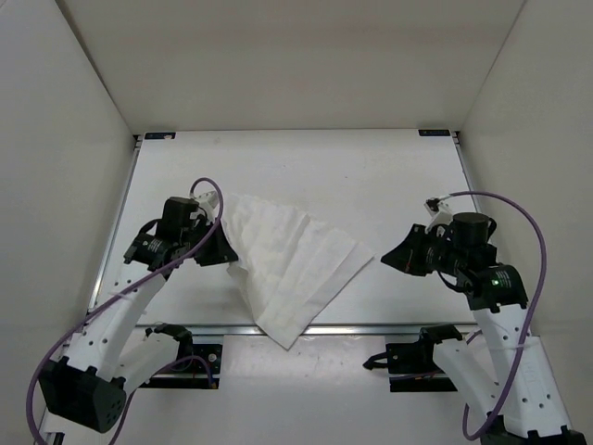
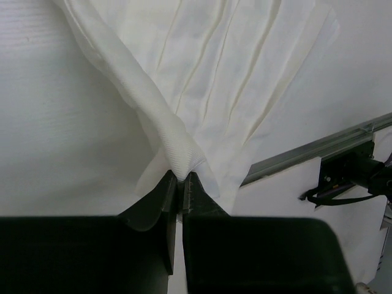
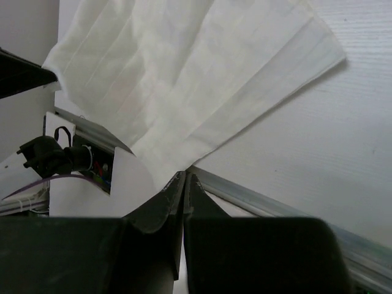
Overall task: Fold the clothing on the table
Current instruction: Fold the skirt
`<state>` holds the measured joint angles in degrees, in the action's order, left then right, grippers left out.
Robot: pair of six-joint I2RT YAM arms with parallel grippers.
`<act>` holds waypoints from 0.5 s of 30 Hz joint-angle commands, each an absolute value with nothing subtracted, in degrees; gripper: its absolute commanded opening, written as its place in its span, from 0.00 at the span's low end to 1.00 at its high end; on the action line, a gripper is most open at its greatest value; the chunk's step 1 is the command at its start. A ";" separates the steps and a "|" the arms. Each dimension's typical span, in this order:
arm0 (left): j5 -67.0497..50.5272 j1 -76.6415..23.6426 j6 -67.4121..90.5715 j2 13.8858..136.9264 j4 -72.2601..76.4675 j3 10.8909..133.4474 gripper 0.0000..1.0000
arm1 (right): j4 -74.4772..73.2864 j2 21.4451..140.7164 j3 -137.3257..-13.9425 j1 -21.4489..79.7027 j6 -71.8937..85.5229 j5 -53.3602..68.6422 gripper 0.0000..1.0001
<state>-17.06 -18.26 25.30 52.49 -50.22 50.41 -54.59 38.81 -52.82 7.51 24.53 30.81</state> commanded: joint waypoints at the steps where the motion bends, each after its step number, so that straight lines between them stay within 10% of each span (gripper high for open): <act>1: -18.63 -17.84 23.73 56.68 -46.77 51.86 0.00 | -46.01 42.53 -46.97 9.74 21.19 34.26 0.00; 4: -18.81 -18.46 23.64 58.88 -44.83 48.79 0.00 | -35.11 44.90 -37.56 20.42 20.39 32.81 0.00; 10: -19.51 -16.35 23.12 58.01 -43.33 44.04 0.00 | -20.93 51.49 -33.48 42.78 12.94 18.29 0.36; 15: -19.68 -16.52 24.08 57.39 -42.19 42.28 0.00 | -17.68 60.45 -34.81 38.42 7.74 20.21 0.43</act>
